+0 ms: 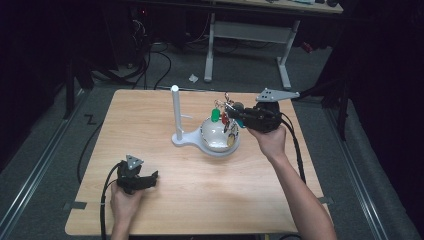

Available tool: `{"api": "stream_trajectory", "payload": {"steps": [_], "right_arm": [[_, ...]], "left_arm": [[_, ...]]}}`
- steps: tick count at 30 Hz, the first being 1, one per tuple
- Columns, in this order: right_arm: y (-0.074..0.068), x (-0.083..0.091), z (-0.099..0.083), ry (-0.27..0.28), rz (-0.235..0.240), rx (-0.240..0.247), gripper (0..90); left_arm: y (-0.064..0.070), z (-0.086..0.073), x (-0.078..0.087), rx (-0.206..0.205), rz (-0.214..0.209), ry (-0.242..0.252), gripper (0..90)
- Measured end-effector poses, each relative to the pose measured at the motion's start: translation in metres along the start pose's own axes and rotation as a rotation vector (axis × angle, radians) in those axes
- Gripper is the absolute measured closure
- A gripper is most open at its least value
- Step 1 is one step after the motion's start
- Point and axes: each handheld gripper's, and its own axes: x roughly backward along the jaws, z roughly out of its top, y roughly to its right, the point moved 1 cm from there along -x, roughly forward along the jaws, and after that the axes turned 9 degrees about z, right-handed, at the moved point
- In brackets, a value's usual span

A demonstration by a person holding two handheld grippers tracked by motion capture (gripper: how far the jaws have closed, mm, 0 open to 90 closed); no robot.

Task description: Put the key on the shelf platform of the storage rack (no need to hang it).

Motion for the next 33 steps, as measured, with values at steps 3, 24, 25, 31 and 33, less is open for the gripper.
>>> {"api": "stream_trajectory", "payload": {"steps": [3, 24, 25, 31, 33], "right_arm": [[0.003, -0.006, -0.001, -0.005, -0.001, -0.003, 80.4], [0.014, -0.041, -0.027, -0.088, -0.032, -0.014, 80.3], [0.015, -0.042, -0.028, -0.090, -0.031, -0.014, 80.3], [0.016, -0.048, -0.036, -0.114, -0.040, -0.018, 80.2], [0.017, -0.049, -0.038, -0.116, -0.041, -0.022, 80.2]], "left_arm": [[0.001, 0.000, 0.000, 0.011, 0.005, -0.002, 14.6], [0.000, 0.000, 0.000, 0.008, 0.005, 0.005, 14.7], [0.000, 0.000, 0.000, -0.004, 0.002, 0.006, 14.7], [0.000, 0.000, 0.000, -0.004, 0.001, 0.007, 14.8], [0.000, 0.000, 0.000, -0.003, 0.002, 0.009, 14.8]]}}
